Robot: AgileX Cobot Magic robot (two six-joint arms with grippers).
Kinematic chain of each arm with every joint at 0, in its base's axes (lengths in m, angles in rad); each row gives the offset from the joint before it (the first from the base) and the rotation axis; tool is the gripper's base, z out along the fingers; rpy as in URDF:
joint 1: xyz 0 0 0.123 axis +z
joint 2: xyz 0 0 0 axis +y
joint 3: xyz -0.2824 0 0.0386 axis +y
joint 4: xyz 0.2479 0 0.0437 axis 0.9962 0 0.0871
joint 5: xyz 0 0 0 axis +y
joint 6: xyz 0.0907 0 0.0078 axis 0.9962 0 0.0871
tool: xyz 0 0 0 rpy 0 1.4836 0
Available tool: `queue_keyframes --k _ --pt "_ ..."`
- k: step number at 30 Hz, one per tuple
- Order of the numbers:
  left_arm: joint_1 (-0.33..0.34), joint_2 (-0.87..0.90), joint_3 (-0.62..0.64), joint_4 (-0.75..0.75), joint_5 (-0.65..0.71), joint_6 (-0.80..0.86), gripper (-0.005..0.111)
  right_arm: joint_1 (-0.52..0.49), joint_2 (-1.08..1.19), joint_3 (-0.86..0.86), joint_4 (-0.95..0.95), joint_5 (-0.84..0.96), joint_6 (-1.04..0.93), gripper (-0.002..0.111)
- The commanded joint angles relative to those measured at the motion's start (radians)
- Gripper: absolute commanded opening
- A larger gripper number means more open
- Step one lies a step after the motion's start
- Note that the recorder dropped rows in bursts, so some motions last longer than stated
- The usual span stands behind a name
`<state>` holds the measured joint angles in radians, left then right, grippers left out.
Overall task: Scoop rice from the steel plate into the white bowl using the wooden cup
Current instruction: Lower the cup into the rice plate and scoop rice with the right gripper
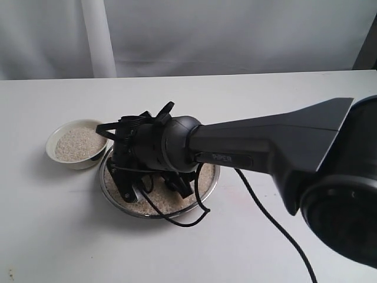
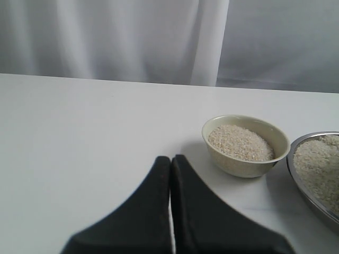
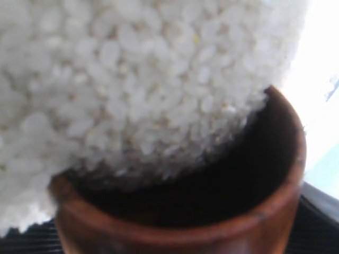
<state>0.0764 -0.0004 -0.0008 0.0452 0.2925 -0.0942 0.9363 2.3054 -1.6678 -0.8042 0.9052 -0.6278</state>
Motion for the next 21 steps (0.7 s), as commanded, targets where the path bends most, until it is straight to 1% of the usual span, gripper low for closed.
queue_keyframes --k 1,7,11,21 --pt "-0.006 0.000 0.001 -0.001 -0.008 -0.002 0.000 0.014 0.003 0.002 0.107 -0.026 0.034 0.000" --pt "-0.006 0.000 0.001 -0.001 -0.008 -0.002 0.000 0.003 -0.026 0.002 0.158 -0.035 0.077 0.000" --pt "-0.006 0.000 0.001 -0.001 -0.008 -0.002 0.000 -0.010 -0.053 0.002 0.256 -0.057 0.077 0.000" --pt "-0.006 0.000 0.001 -0.001 -0.008 -0.002 0.000 -0.020 -0.053 0.002 0.407 -0.110 0.077 0.000"
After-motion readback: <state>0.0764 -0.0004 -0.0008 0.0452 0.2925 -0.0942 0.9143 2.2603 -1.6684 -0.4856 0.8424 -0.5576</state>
